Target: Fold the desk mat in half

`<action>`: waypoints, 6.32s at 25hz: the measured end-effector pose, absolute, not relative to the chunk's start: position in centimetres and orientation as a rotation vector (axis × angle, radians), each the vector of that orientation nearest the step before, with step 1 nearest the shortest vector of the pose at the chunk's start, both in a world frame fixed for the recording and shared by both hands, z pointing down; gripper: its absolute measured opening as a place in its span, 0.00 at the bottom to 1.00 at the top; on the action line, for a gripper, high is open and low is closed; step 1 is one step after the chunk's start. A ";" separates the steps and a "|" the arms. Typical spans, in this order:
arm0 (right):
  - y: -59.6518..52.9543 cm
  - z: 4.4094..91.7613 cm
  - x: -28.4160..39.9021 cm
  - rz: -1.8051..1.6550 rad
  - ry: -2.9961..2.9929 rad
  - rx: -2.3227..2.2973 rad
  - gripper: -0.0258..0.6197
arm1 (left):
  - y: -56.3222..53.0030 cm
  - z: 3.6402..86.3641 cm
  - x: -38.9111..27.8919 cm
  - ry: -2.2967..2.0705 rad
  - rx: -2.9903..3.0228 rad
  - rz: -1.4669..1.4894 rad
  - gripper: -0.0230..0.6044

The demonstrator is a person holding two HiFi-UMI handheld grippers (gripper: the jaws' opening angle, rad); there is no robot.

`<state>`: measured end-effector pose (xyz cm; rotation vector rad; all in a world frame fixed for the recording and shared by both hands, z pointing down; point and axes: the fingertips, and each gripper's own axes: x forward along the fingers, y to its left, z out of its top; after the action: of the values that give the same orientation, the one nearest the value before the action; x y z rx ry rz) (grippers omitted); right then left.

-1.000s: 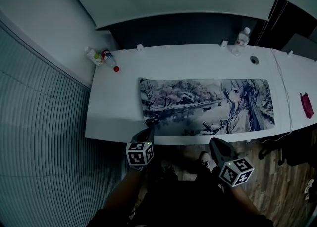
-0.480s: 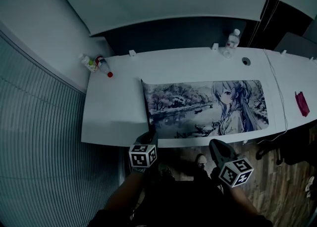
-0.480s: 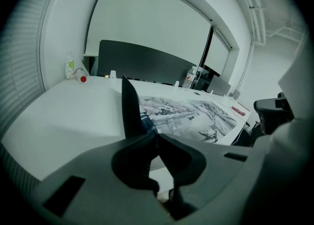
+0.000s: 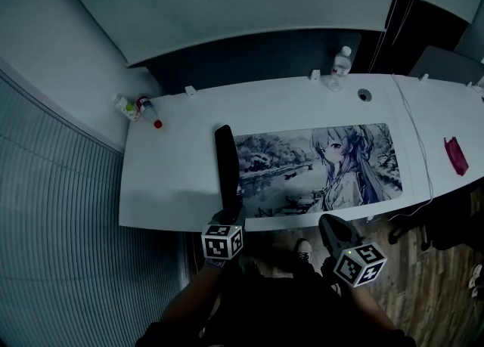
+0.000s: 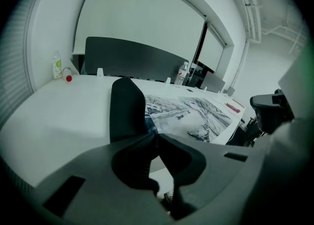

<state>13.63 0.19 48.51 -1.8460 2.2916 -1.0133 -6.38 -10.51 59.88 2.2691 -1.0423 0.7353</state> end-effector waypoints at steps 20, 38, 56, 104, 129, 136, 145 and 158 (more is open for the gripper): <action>0.5 49.8 20.6 -1.049 2.283 -1.868 0.08 | -8.9 61.9 1.8 -0.956 2.258 0.774 0.09; 0.0 51.2 25.0 -1.093 2.323 -1.800 0.08 | -6.7 62.0 9.5 -0.889 2.299 0.798 0.09; 0.7 52.4 29.1 -1.128 2.312 -1.777 0.08 | -4.7 62.3 15.5 -0.829 2.319 0.818 0.09; 3.9 48.6 7.6 -0.999 2.353 -1.835 0.08 | 0.5 48.7 -3.8 -0.659 2.490 0.456 0.05; 9.6 49.7 0.0 -1.018 2.309 -1.897 0.08 | 5.6 49.3 -10.5 -0.558 2.528 0.440 0.05; 10.1 49.8 -0.6 -1.013 2.322 -1.895 0.08 | 6.3 49.5 -11.0 -0.563 2.520 0.434 0.05; 10.3 49.7 -1.0 -1.019 2.329 -1.882 0.08 | 6.5 49.4 -11.2 -0.562 2.520 0.435 0.05; 10.2 49.7 -0.7 -1.032 2.326 -1.874 0.08 | 6.6 49.3 -10.8 -0.552 2.522 0.429 0.05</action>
<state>-0.74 10.19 49.66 -1.8739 2.3257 -1.0324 -10.82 6.55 49.32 2.5220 -0.5520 0.4288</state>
